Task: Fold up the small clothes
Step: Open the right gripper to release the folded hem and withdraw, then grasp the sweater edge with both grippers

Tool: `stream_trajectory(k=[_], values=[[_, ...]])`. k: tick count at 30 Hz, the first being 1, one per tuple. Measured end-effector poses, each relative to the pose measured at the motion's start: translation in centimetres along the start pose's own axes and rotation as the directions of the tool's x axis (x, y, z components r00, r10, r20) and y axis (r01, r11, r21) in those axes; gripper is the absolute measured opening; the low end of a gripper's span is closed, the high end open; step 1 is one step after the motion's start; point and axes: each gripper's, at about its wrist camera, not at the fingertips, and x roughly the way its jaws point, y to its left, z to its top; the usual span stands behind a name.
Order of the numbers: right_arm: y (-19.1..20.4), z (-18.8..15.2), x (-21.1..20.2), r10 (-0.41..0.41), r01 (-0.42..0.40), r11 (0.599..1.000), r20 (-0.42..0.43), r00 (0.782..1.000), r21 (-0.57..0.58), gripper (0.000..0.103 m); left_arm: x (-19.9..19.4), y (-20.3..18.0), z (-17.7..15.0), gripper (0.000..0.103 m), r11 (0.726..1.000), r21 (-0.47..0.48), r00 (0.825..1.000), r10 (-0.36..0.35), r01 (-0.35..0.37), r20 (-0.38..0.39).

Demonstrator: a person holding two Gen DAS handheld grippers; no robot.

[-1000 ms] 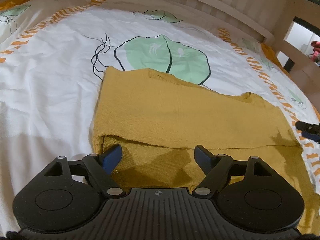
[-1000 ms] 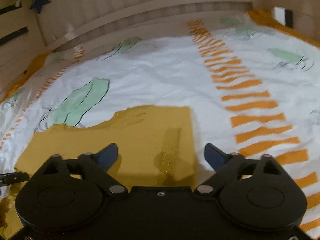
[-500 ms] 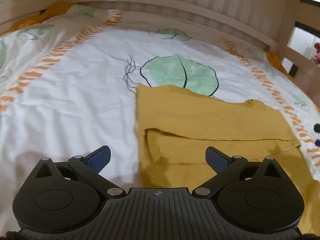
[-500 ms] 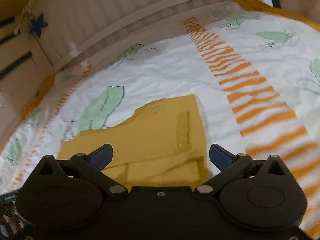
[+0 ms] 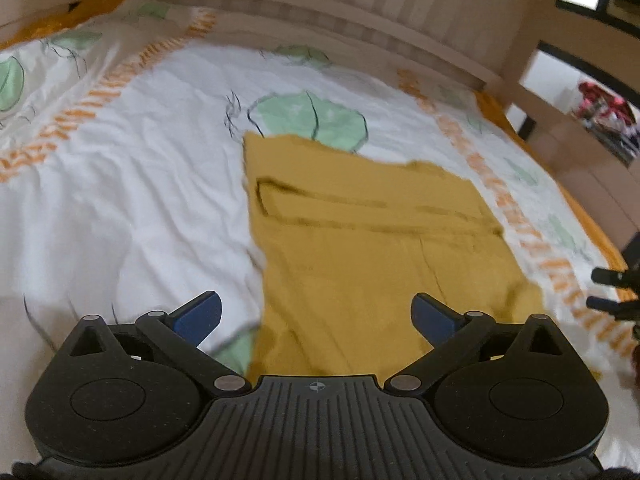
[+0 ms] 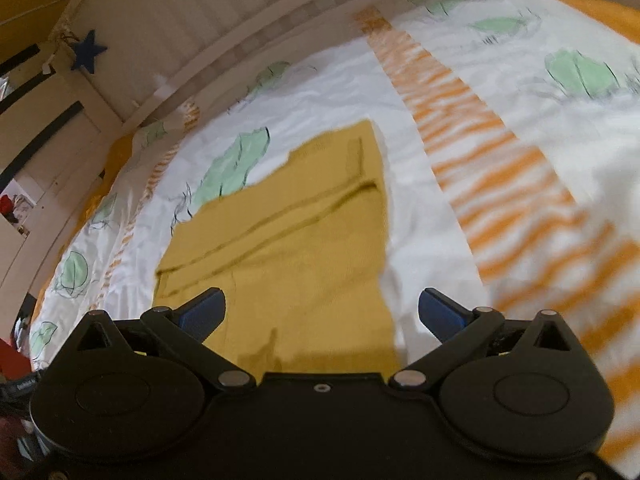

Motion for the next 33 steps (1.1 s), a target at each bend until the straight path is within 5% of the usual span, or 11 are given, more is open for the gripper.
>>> stream_trajectory(k=[18,33], values=[[-0.7,-4.4,-1.0,-0.036,0.037,0.999,-0.135,0.990,0.006,0.103,2.7,0.7,-5.0,0.103,0.998,0.049,0.971,-0.015,0.028,-0.241],[-2.2,-4.1,1.5,0.083,-0.045,0.990,-0.293,0.952,0.134,0.103,5.0,1.0,-5.0,0.102,0.997,0.030,0.942,-0.056,0.070,-0.332]])
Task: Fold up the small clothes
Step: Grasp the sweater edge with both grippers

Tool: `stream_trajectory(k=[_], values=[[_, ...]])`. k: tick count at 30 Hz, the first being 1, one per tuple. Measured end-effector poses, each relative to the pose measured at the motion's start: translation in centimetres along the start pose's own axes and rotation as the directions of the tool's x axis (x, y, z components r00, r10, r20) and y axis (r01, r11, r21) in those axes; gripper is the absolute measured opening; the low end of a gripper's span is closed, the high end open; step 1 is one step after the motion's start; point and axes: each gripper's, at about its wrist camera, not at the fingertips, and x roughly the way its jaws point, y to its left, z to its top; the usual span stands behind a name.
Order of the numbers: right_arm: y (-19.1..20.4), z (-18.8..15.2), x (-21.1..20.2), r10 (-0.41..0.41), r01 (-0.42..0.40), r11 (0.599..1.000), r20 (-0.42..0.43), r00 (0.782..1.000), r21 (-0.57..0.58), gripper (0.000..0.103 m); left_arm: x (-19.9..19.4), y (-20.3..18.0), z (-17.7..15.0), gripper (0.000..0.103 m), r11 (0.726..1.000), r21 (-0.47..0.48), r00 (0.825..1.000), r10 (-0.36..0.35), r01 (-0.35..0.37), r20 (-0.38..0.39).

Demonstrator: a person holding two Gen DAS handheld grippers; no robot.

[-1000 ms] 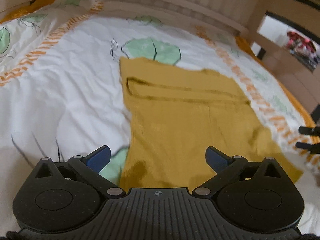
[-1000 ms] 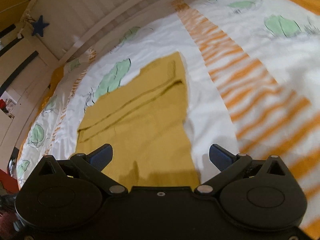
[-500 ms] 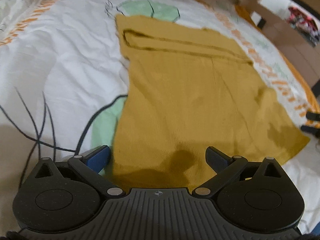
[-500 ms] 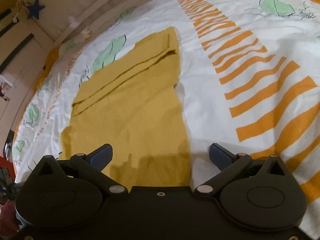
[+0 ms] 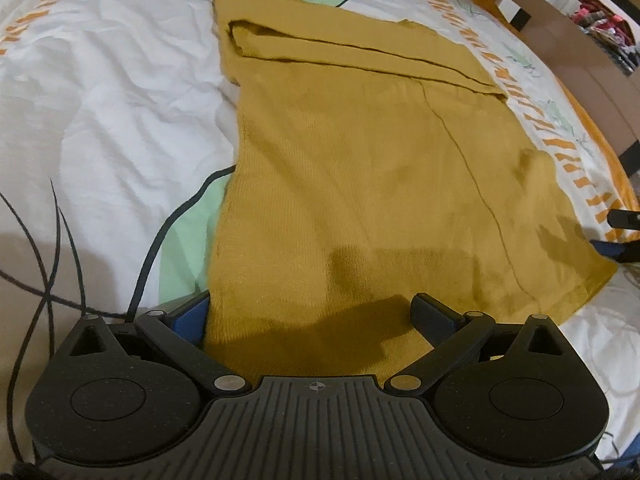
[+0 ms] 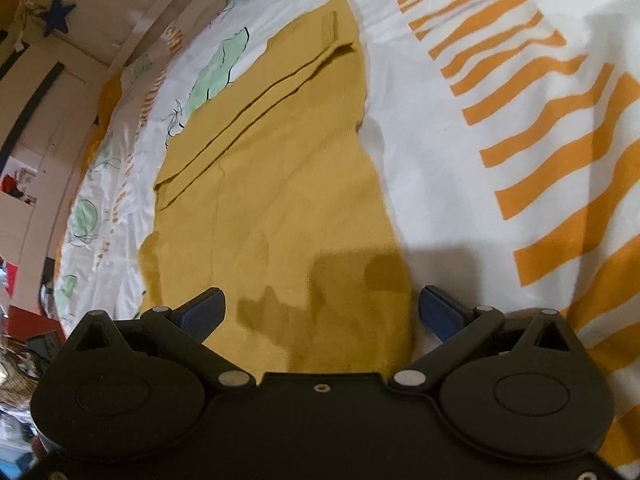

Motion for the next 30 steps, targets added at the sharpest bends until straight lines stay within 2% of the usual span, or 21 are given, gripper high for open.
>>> stream_trajectory(k=[3,6,8,10,19,21,22,23,24,26,28,30], values=[[0.1,-0.1,-0.2,0.007,-0.007,1.000,-0.013,1.000,-0.005,0.103,-0.1,0.0,0.0,0.100,1.000,-0.004,1.000,0.001,-0.001,-0.002],[0.5,-0.1,-0.3,0.021,-0.022,1.000,-0.046,0.999,-0.020,0.103,-0.7,-0.2,-0.1,0.079,1.000,0.001,1.000,0.029,-0.029,0.000],[0.8,-0.3,-0.4,0.028,-0.031,0.999,-0.079,0.997,-0.035,0.103,-1.2,-0.1,-0.2,0.069,1.000,-0.008,1.000,0.012,-0.012,-0.001],[1.0,-0.5,-0.6,0.031,-0.036,0.998,-0.102,0.994,-0.047,0.103,-1.5,0.3,-0.3,0.053,1.000,-0.030,1.000,-0.008,0.008,-0.004],[1.2,-0.8,-0.6,0.031,-0.038,0.997,-0.099,0.995,-0.063,0.102,-1.4,1.6,-0.4,0.022,0.990,-0.128,0.998,-0.066,0.062,-0.021],[1.3,-0.9,-0.6,0.008,-0.014,0.998,-0.091,0.996,-0.069,0.094,-1.5,1.7,-0.4,0.021,0.988,-0.141,0.997,-0.070,0.067,-0.017],[1.3,-0.9,-0.6,-0.010,0.004,0.997,-0.088,0.996,-0.071,0.083,-1.5,1.7,-0.4,0.021,0.987,-0.146,0.998,-0.069,0.066,-0.014],[1.1,-0.9,-0.6,-0.033,0.027,0.998,-0.083,0.996,-0.065,0.067,-1.6,1.6,-0.4,0.021,0.986,-0.151,0.998,-0.066,0.063,-0.011],[0.9,-0.8,-0.6,-0.046,0.042,0.998,-0.084,0.995,-0.052,0.059,-1.8,1.5,-0.4,0.021,0.986,-0.155,0.998,-0.061,0.059,-0.005],[0.1,-0.7,-0.4,-0.050,0.049,0.999,-0.097,0.994,-0.011,0.031,-2.0,1.5,-0.5,0.021,0.984,-0.173,0.999,-0.042,0.043,0.009],[-0.2,-0.8,-0.3,-0.050,0.050,0.999,-0.103,0.993,-0.002,0.019,-2.6,1.7,-0.7,0.021,0.981,-0.191,0.999,-0.018,0.026,0.040],[0.2,-1.0,-0.3,-0.060,0.057,0.998,-0.102,0.993,-0.030,0.017,-3.2,2.0,-0.8,0.021,0.978,-0.209,0.998,-0.010,0.024,0.068]])
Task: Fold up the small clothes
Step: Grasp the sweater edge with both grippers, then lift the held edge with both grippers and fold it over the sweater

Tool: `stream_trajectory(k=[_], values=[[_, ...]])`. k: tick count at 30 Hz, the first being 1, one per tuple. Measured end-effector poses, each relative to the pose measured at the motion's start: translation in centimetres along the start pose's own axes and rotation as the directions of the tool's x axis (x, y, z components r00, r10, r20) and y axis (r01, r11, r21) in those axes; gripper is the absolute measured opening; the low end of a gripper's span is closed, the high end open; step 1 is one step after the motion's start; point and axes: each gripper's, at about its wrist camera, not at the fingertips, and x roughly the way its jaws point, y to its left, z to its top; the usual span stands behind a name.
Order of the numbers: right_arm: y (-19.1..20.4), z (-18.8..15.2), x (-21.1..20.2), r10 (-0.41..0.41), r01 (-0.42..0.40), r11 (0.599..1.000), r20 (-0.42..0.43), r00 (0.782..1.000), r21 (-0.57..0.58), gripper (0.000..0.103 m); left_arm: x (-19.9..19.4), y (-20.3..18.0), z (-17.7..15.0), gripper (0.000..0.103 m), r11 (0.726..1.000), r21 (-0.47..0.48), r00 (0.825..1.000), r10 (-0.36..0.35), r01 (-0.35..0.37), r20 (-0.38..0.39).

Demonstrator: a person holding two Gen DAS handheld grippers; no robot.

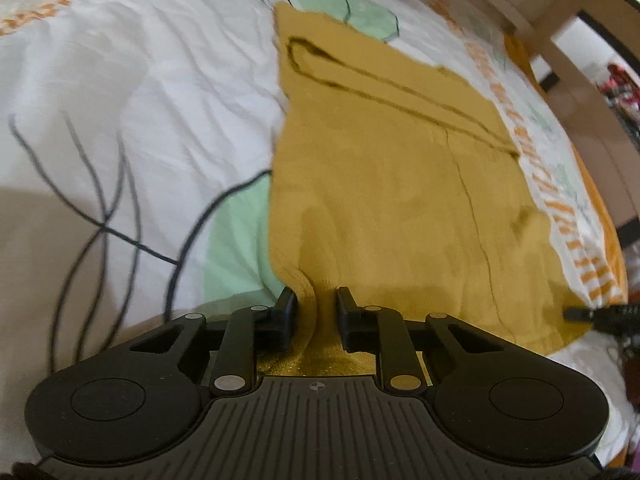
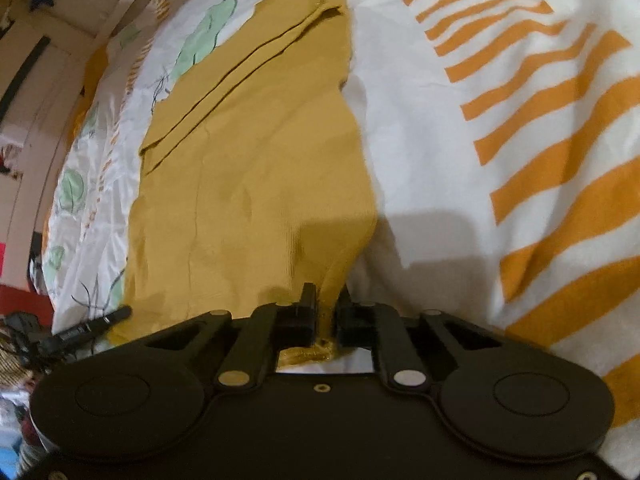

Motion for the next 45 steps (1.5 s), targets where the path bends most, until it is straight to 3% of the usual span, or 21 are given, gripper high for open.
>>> stream_trajectory(k=[12,17,19,21,22,24,28,32,37,45], values=[[-0.3,0.1,-0.1,0.003,-0.003,1.000,-0.001,1.000,0.010,0.016,-1.6,2.2,-0.5,0.021,0.992,-0.124,0.996,-0.005,0.016,0.087],[-0.3,0.2,-0.1,0.001,-0.001,1.000,0.000,1.000,0.012,0.017,0.0,0.5,-0.3,0.021,0.995,-0.010,0.995,0.095,-0.095,0.008],[-0.3,0.1,-0.1,0.000,0.000,1.000,0.002,1.000,0.011,0.017,0.4,0.0,-0.1,0.021,0.994,0.023,0.995,0.103,-0.102,-0.016],[-0.3,0.2,-0.2,-0.002,0.002,1.000,0.003,1.000,0.006,0.017,0.6,-0.1,0.0,0.017,0.996,0.035,0.996,0.080,-0.078,-0.033],[-0.3,0.2,-0.2,-0.002,0.002,1.000,0.004,1.000,0.002,0.017,0.6,0.0,0.1,0.005,0.998,0.032,0.997,0.056,-0.055,-0.044],[-0.1,0.1,-0.3,0.007,-0.007,1.000,0.016,1.000,-0.010,0.017,0.4,0.3,-0.1,0.005,1.000,0.012,0.999,0.015,-0.015,-0.038],[0.1,-0.2,-1.6,0.063,-0.060,0.998,0.092,0.994,-0.037,0.013,-1.2,1.2,-0.3,0.005,0.995,-0.069,0.997,-0.064,0.067,0.045],[0.1,0.4,-3.3,0.143,-0.139,0.990,0.180,0.973,-0.033,0.012,-2.8,1.9,0.9,0.005,0.975,-0.161,0.982,-0.132,0.152,0.133],[0.5,3.3,-4.5,0.208,-0.207,0.978,0.284,0.936,-0.036,0.012,-3.8,1.0,4.7,0.004,0.958,-0.189,0.954,-0.167,0.217,0.247],[1.3,11.8,-3.3,0.239,-0.243,0.969,0.419,0.876,-0.046,0.012,-2.2,-0.2,13.4,0.004,0.948,-0.171,0.902,-0.183,0.267,0.391]])
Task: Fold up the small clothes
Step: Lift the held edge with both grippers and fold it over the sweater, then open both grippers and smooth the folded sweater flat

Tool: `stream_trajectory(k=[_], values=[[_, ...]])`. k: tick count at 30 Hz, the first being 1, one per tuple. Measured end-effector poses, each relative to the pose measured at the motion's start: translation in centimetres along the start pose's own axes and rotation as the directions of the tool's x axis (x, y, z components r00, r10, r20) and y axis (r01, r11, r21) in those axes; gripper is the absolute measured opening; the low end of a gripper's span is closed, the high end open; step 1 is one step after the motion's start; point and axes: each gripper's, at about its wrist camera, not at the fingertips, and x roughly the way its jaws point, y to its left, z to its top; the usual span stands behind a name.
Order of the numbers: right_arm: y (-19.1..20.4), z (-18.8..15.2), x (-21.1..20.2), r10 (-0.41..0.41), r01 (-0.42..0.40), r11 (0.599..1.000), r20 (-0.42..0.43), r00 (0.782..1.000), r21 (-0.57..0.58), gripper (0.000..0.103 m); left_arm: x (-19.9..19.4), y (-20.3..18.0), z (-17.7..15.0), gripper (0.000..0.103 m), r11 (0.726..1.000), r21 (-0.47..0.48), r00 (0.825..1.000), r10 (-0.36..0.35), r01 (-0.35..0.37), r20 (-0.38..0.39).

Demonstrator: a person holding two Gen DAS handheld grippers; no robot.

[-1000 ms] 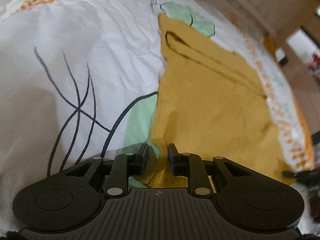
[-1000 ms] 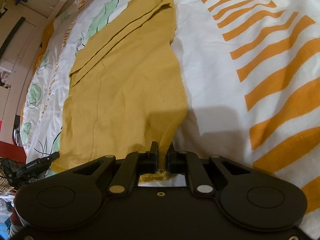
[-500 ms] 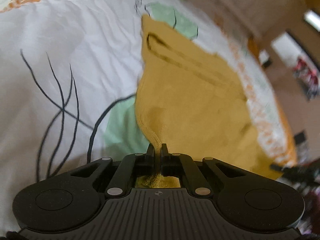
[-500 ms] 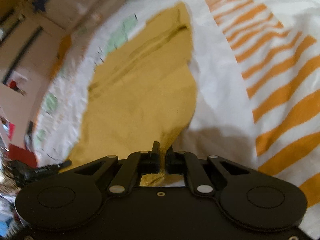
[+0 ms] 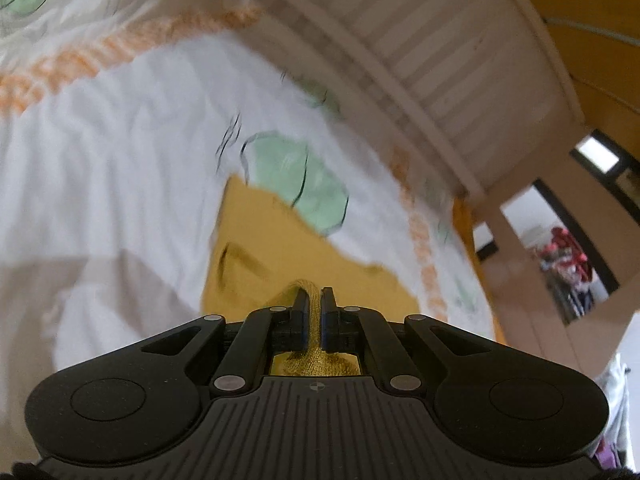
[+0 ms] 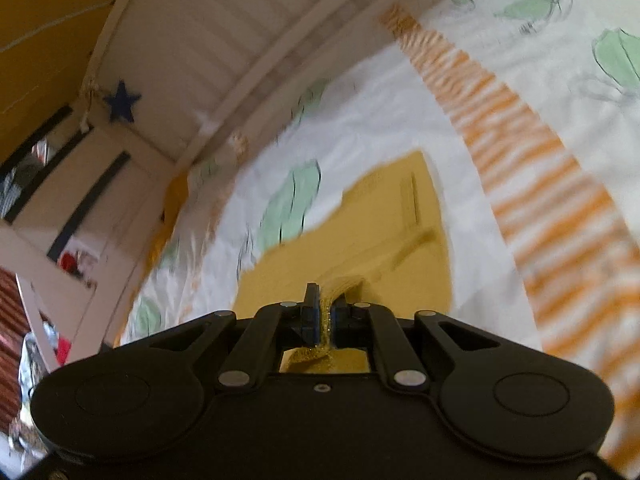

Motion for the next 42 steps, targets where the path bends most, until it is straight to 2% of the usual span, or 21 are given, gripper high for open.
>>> stream_trajectory(k=[4,9,16,20,21,22,23,25,26,28,30,33,36,40,42], values=[[-1.3,3.6,3.8,-0.006,0.005,1.000,0.044,0.999,0.022,0.012,3.8,0.5,3.3,0.004,0.999,-0.035,0.999,-0.002,0.003,0.037],[-2.9,7.0,9.9,-0.033,0.031,0.998,0.047,0.998,0.046,0.012,9.7,1.7,5.9,0.004,0.997,-0.031,0.997,0.065,-0.064,0.044],[-5.1,8.6,15.9,-0.093,0.092,0.994,0.017,0.996,0.057,0.013,15.8,4.5,6.4,0.005,0.983,-0.050,0.984,0.180,-0.179,0.009],[-6.0,8.7,17.4,-0.130,0.129,0.990,0.020,0.991,0.064,0.022,17.2,6.3,6.2,0.008,0.974,-0.101,0.979,0.205,-0.203,0.016],[-6.1,8.7,17.4,-0.138,0.136,0.989,0.035,0.990,0.063,0.025,17.0,6.4,6.3,0.017,0.972,-0.109,0.977,0.214,-0.210,0.026],[-6.2,8.7,17.1,-0.147,0.143,0.988,0.057,0.988,0.061,0.041,16.7,6.4,6.3,0.030,0.970,-0.109,0.974,0.223,-0.218,0.044],[-6.1,8.9,16.9,-0.152,0.148,0.987,0.074,0.986,0.056,0.061,16.1,6.2,6.4,0.033,0.970,-0.096,0.971,0.229,-0.222,0.066],[-5.6,9.1,15.8,-0.162,0.160,0.987,0.117,0.980,0.023,0.076,15.1,5.3,6.6,0.044,0.972,-0.042,0.969,0.233,-0.230,0.087],[-5.1,9.1,15.4,-0.166,0.168,0.986,0.127,0.978,-0.005,0.076,14.4,4.4,6.6,0.047,0.972,-0.003,0.968,0.233,-0.234,0.090],[-3.9,8.9,14.6,-0.172,0.183,0.981,0.136,0.976,-0.071,0.077,13.4,2.5,6.2,0.064,0.965,0.087,0.967,0.239,-0.246,0.088],[-2.1,8.2,14.1,-0.179,0.198,0.966,0.120,0.976,-0.164,0.078,12.6,0.5,5.2,0.069,0.955,0.182,0.972,0.227,-0.236,0.068],[0.7,6.2,14.1,-0.194,0.205,0.927,0.064,0.979,-0.314,0.081,11.8,-1.8,3.1,0.070,0.942,0.259,0.975,0.221,-0.212,-0.007],[3.2,3.5,14.9,-0.214,0.191,0.872,0.001,0.977,-0.451,0.082,12.0,-3.1,0.9,0.071,0.932,0.319,0.977,0.202,-0.170,-0.070],[4.9,0.6,17.3,-0.258,0.180,0.808,-0.063,0.964,-0.561,0.082,14.9,-3.1,-1.1,0.071,0.900,0.391,0.957,0.260,-0.191,-0.130],[5.3,-0.4,18.7,-0.286,0.181,0.777,-0.082,0.955,-0.603,0.082,16.2,-2.4,-1.6,0.071,0.893,0.403,0.946,0.284,-0.201,-0.157]])
